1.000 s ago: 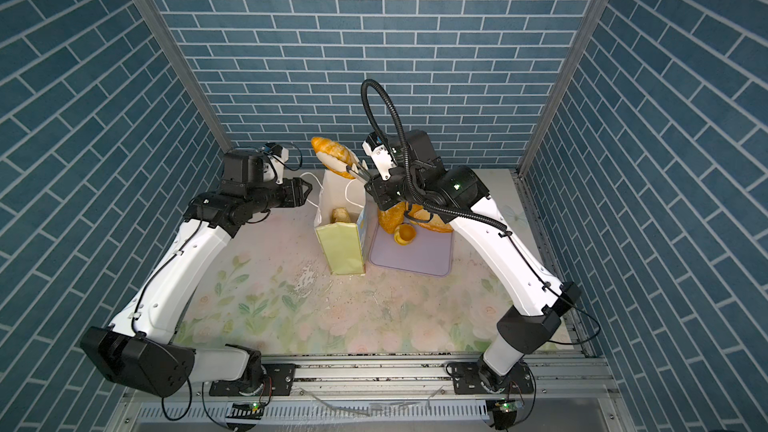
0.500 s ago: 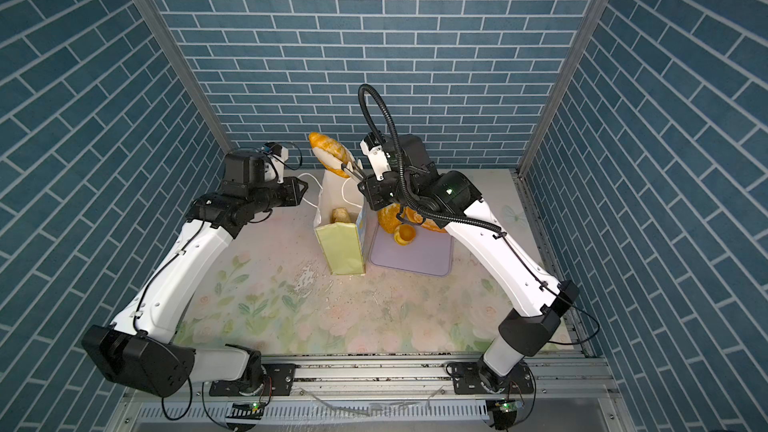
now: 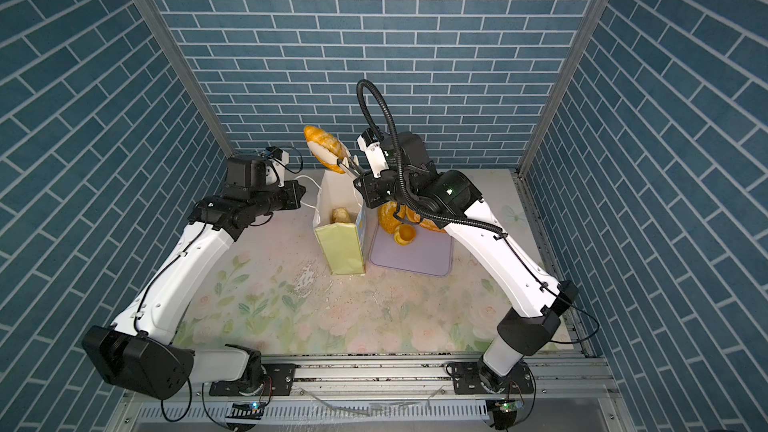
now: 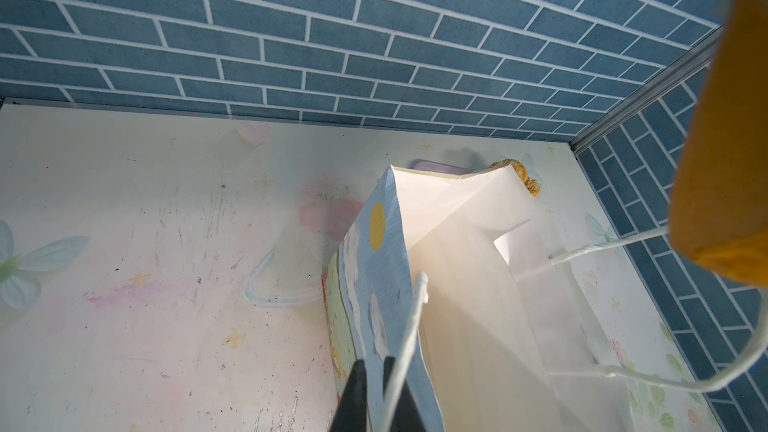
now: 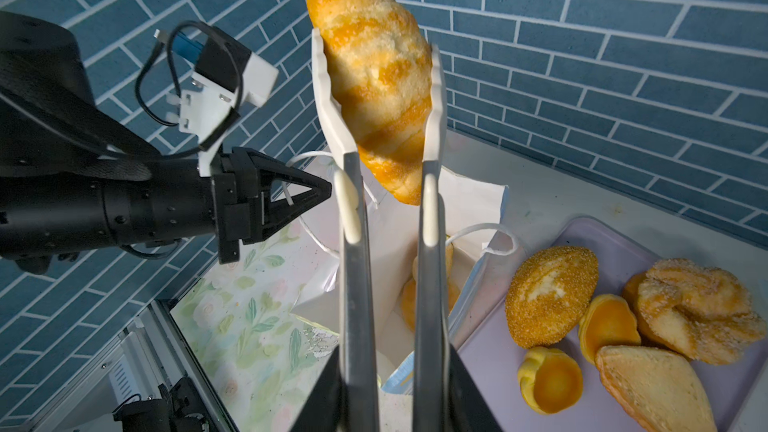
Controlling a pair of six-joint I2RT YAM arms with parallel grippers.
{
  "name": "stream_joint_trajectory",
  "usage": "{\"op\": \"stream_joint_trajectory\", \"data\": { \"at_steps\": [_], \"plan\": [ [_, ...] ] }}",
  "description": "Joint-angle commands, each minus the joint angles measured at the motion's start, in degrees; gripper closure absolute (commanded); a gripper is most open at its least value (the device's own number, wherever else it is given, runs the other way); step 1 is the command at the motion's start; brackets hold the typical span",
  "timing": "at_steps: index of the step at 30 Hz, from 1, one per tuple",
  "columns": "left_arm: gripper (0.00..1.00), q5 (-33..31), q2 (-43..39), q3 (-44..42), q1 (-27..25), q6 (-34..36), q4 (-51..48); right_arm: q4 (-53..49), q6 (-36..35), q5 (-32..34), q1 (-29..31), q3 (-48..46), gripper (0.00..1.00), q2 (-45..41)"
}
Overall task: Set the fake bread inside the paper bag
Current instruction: 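Open the tongs over the paper bag to drop the croissant inside, then move the tongs back over the tray toward the yellow egg tart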
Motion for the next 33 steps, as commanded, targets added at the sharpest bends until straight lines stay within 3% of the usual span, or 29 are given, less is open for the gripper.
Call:
{"op": "stream_joint_trajectory", "data": {
  "at_steps": [1, 8, 16, 25, 33],
  "plan": [
    [0.89, -0.7, -1.3, -1.0, -0.2, -0.2, 0.8, 1.8, 3.5, 0.8, 0.5, -2.5, 0.78, -1.2],
    [0.9, -0.6, -1.4, -1.4, -0.2, -0.5, 0.9, -0.8, 4.4, 3.4, 0.7, -5.4, 0.75, -1.8],
    [0.91, -0.4, -1.7, -1.4, -0.2, -0.5, 0.8, -4.0, 2.9, 5.2, 1.1, -4.3, 0.61, -0.9],
    [0.92, -0.5, -1.9, -1.5, -0.2, -0.6, 0.5, -5.1, -0.8, 5.8, 1.2, -0.5, 0.52, -0.1],
    [0.92, -0.4, -1.8, -1.3, -0.2, -0.5, 0.5, -6.0, -6.0, 9.5, 1.2, 3.6, 0.51, -1.9]
  ]
}}
